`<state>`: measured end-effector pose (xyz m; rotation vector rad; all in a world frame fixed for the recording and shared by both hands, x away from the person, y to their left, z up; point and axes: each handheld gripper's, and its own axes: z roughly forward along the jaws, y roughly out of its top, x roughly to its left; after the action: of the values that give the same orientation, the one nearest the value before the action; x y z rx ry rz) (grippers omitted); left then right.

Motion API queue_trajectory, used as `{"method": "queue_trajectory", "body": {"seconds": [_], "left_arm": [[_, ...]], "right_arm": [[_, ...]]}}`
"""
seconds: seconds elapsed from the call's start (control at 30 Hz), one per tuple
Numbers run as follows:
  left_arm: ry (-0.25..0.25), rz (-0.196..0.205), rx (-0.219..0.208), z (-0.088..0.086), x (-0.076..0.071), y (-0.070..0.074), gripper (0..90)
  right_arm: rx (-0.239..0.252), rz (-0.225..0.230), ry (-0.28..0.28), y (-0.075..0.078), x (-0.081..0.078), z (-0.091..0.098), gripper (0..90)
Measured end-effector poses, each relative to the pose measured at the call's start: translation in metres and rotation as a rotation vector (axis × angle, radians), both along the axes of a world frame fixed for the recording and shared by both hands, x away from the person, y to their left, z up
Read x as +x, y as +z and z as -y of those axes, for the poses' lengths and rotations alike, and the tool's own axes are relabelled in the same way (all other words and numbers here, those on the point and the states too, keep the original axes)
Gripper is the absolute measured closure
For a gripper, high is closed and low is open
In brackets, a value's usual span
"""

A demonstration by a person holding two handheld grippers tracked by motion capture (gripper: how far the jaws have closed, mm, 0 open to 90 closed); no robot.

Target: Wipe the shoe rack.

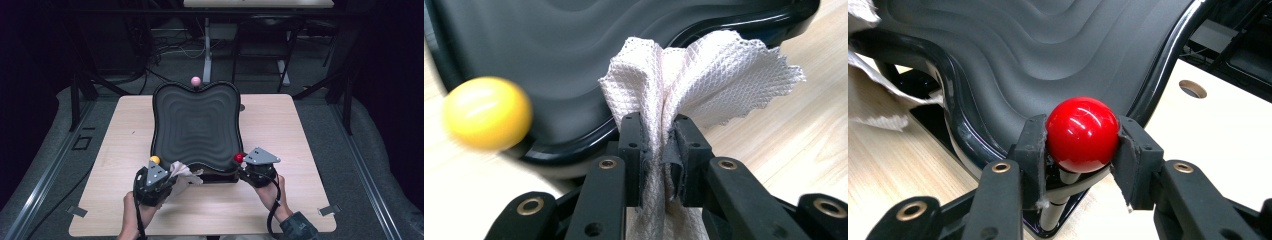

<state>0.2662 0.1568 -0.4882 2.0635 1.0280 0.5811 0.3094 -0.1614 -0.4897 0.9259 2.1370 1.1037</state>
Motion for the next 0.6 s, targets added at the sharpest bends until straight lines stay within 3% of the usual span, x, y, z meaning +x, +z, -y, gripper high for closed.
{"method": "queue_trajectory", "body": {"seconds": [0.6], "left_arm": [[0.115, -0.004, -0.004, -0.042, 0.002, -0.003, 76.8]], "right_arm": [[0.002, 0.001, 0.000, 0.000, 0.000, 0.000, 59.8]]}}
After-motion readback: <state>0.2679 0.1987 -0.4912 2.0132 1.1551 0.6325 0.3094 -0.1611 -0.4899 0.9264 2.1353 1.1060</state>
